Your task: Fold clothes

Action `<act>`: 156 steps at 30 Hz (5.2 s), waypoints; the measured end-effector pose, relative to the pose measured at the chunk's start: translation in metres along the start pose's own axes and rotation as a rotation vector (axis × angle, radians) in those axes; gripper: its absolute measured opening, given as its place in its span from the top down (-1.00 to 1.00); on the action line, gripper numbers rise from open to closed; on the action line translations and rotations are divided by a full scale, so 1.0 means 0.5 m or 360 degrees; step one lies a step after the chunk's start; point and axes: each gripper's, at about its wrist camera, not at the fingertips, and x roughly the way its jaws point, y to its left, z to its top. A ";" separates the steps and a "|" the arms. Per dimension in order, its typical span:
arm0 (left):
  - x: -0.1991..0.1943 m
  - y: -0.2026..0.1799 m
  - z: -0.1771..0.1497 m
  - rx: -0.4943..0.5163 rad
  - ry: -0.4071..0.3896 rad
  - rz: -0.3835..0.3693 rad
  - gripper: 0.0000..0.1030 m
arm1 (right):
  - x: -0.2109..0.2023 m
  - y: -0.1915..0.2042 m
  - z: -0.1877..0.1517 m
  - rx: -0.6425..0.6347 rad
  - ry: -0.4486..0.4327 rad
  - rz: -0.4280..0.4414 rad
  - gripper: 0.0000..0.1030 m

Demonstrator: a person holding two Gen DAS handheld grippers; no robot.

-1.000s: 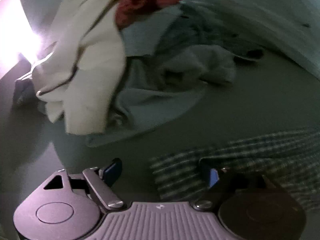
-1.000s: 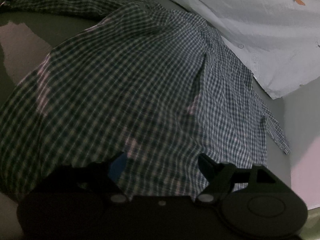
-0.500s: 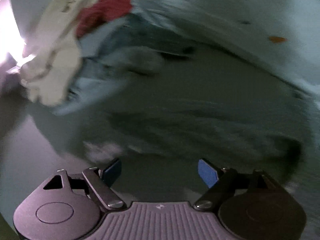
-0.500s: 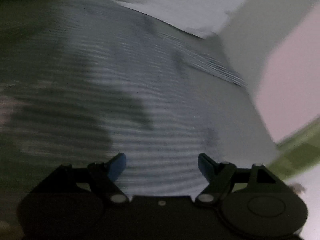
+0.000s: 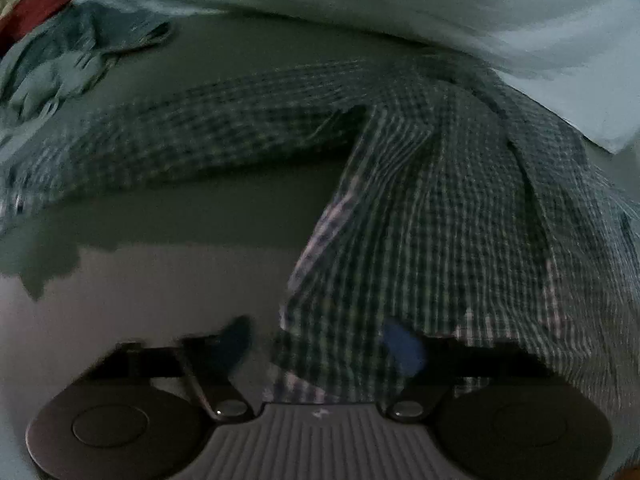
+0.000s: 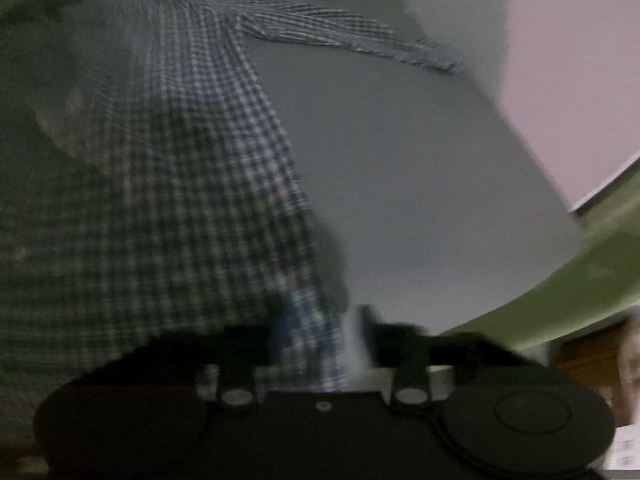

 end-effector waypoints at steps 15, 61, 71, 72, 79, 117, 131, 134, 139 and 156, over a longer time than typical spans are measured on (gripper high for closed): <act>-0.060 0.012 -0.072 -0.0468 0.0031 -0.0018 0.42 | -0.028 -0.007 0.012 -0.0341 -0.0045 -0.0212 0.66; -0.198 0.417 0.263 -0.0652 -0.0599 -0.0384 0.85 | -0.264 0.711 -0.023 -0.0972 -0.0369 -0.0091 -0.70; -0.248 -0.307 0.353 0.0304 -0.0582 -0.1153 0.84 | -0.239 0.511 0.007 -0.0776 -0.0509 -0.0219 -0.70; -0.226 -0.395 0.341 0.0375 -0.0507 -0.1228 0.83 | -0.230 0.480 0.006 -0.0726 -0.0493 -0.0240 -0.70; -0.065 -0.771 0.174 0.0863 0.0050 -0.1015 0.43 | -0.171 0.301 -0.011 -0.0458 -0.0371 -0.0311 -0.70; -0.149 -0.194 -0.154 0.0138 -0.0079 0.0222 0.97 | 0.097 0.355 0.203 -0.1544 -0.0737 -0.0267 0.88; -0.202 -0.496 -0.188 0.0142 0.0145 -0.0089 0.48 | 0.100 0.141 0.444 -0.1040 -0.0880 -0.0394 0.38; -0.220 -0.486 -0.219 0.0201 0.0090 -0.0030 -0.02 | 0.086 0.134 0.375 -0.1020 -0.0843 -0.0208 0.06; -0.233 -0.425 -0.245 0.0199 0.0011 0.0153 -0.25 | 0.060 0.140 0.187 -0.1163 -0.0739 0.0010 0.05; -0.182 -0.248 -0.274 -0.0453 0.0193 -0.0361 0.98 | -0.121 0.220 -0.026 -0.1391 -0.0765 0.0489 0.04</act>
